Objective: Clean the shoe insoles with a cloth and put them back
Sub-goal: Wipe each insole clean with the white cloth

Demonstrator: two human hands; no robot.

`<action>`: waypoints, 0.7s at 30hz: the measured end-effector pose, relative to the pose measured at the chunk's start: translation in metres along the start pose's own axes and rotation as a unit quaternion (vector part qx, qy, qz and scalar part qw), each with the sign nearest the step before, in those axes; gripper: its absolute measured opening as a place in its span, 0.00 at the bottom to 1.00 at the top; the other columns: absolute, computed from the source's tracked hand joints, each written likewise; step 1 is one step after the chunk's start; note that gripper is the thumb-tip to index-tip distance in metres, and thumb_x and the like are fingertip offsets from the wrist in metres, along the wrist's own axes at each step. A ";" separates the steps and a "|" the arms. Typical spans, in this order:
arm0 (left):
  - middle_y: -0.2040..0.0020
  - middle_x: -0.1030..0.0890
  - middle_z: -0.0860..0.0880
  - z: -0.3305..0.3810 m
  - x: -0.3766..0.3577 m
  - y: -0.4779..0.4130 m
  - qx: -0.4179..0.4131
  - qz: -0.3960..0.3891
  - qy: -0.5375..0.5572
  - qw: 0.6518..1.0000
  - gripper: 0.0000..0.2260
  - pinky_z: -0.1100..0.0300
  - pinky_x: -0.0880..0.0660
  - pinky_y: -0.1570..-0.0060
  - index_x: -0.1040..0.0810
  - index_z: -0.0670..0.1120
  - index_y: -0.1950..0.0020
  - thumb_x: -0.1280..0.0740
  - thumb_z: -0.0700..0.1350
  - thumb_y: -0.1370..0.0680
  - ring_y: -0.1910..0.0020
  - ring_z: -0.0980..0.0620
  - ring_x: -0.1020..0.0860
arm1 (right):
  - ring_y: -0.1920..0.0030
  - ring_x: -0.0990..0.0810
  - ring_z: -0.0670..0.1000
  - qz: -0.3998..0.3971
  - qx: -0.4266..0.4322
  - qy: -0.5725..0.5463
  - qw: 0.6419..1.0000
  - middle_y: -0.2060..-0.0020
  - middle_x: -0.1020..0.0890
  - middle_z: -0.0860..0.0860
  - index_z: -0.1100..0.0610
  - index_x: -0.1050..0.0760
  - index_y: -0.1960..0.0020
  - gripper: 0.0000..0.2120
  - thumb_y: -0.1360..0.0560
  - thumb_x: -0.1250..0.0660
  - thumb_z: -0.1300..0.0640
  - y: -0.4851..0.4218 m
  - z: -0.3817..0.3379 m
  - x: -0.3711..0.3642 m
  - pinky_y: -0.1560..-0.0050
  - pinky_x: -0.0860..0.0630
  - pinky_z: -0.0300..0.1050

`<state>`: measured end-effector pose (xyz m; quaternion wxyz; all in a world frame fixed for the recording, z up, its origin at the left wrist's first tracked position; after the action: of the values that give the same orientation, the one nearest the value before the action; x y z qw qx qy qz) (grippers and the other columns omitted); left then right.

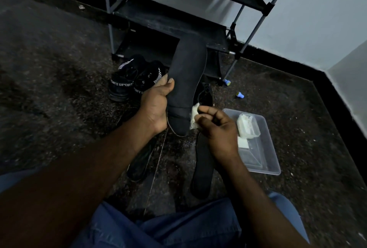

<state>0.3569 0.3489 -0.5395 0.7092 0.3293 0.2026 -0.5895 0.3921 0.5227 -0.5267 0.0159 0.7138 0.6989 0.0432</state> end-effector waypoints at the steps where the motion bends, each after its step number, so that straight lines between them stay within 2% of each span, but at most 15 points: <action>1: 0.30 0.21 0.43 0.001 0.001 0.000 -0.007 0.005 -0.001 1.000 0.18 0.51 0.20 0.41 0.28 0.44 0.24 0.42 0.41 0.14 0.35 0.44 0.20 | 0.59 0.17 0.48 -0.010 -0.017 -0.017 1.000 0.57 0.14 0.53 0.56 0.17 0.44 0.10 0.23 0.28 0.66 0.003 0.007 -0.004 0.56 0.20 0.44; 3: 0.31 0.20 0.43 0.003 0.002 0.000 -0.016 0.012 -0.003 1.000 0.17 0.47 0.21 0.37 0.27 0.45 0.25 0.42 0.41 0.14 0.37 0.44 0.19 | 0.60 0.17 0.50 -0.020 -0.058 -0.087 0.994 0.59 0.15 0.53 0.59 0.18 0.44 0.09 0.22 0.31 0.68 0.010 0.018 -0.014 0.59 0.18 0.46; 6: 0.32 0.19 0.43 0.002 0.004 -0.001 -0.014 0.012 -0.001 1.000 0.17 0.46 0.22 0.37 0.26 0.45 0.26 0.40 0.43 0.14 0.38 0.43 0.19 | 0.62 0.17 0.48 -0.007 -0.077 -0.144 0.987 0.63 0.16 0.50 0.60 0.20 0.46 0.10 0.21 0.34 0.71 0.016 0.023 -0.021 0.61 0.17 0.43; 8: 0.31 0.20 0.41 -0.003 -0.002 0.003 0.016 -0.010 0.005 1.000 0.18 0.46 0.23 0.34 0.27 0.44 0.25 0.38 0.44 0.15 0.33 0.41 0.21 | 0.63 0.18 0.48 0.014 -0.070 -0.151 0.986 0.64 0.16 0.51 0.59 0.19 0.48 0.09 0.22 0.32 0.70 0.015 0.022 -0.020 0.61 0.19 0.43; 10: 0.29 0.21 0.42 -0.013 -0.014 0.012 0.070 -0.055 -0.011 0.996 0.18 0.47 0.25 0.31 0.28 0.41 0.25 0.40 0.43 0.15 0.31 0.43 0.22 | 0.62 0.19 0.51 0.043 -0.053 -0.142 0.987 0.62 0.16 0.54 0.57 0.18 0.50 0.08 0.24 0.29 0.68 0.009 0.018 -0.013 0.60 0.21 0.44; 13: 0.29 0.21 0.44 -0.024 -0.030 0.025 0.120 -0.120 -0.033 0.985 0.19 0.48 0.26 0.31 0.28 0.41 0.25 0.43 0.43 0.14 0.30 0.46 0.22 | 0.57 0.18 0.53 0.080 -0.023 -0.092 0.992 0.57 0.15 0.58 0.55 0.17 0.51 0.09 0.25 0.28 0.68 0.000 0.008 0.006 0.52 0.21 0.50; 15: 0.29 0.21 0.43 -0.027 -0.033 0.028 0.129 -0.135 -0.026 0.982 0.19 0.47 0.26 0.31 0.29 0.40 0.24 0.45 0.44 0.14 0.30 0.45 0.22 | 0.55 0.16 0.52 0.090 -0.006 -0.049 0.995 0.56 0.14 0.55 0.54 0.17 0.49 0.10 0.24 0.28 0.68 -0.002 0.000 0.014 0.48 0.20 0.51; 18: 0.30 0.21 0.43 -0.026 -0.034 0.026 0.119 -0.130 -0.012 0.984 0.20 0.49 0.22 0.35 0.29 0.40 0.24 0.47 0.46 0.13 0.31 0.45 0.22 | 0.52 0.13 0.49 0.114 0.039 0.043 0.992 0.55 0.12 0.49 0.53 0.16 0.47 0.10 0.24 0.27 0.65 0.003 -0.016 0.022 0.46 0.17 0.48; 21: 0.30 0.20 0.43 -0.024 -0.032 0.023 0.104 -0.125 -0.014 0.987 0.20 0.49 0.20 0.37 0.30 0.42 0.23 0.47 0.50 0.12 0.32 0.43 0.21 | 0.54 0.14 0.44 0.127 0.124 0.136 0.975 0.56 0.13 0.45 0.51 0.15 0.46 0.10 0.25 0.26 0.63 0.009 -0.039 0.019 0.48 0.17 0.45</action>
<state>0.3750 0.3907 -0.5295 0.5945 0.3650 0.1697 -0.6961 0.3978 0.5403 -0.4866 -0.1738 0.7806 0.5979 0.0548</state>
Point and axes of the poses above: each hand's wrist, its own y-axis away from the middle knuckle, its own x-axis out of the back of the hand, z = x × y, the point moved 9 cm from there along -y, towards the middle knuckle
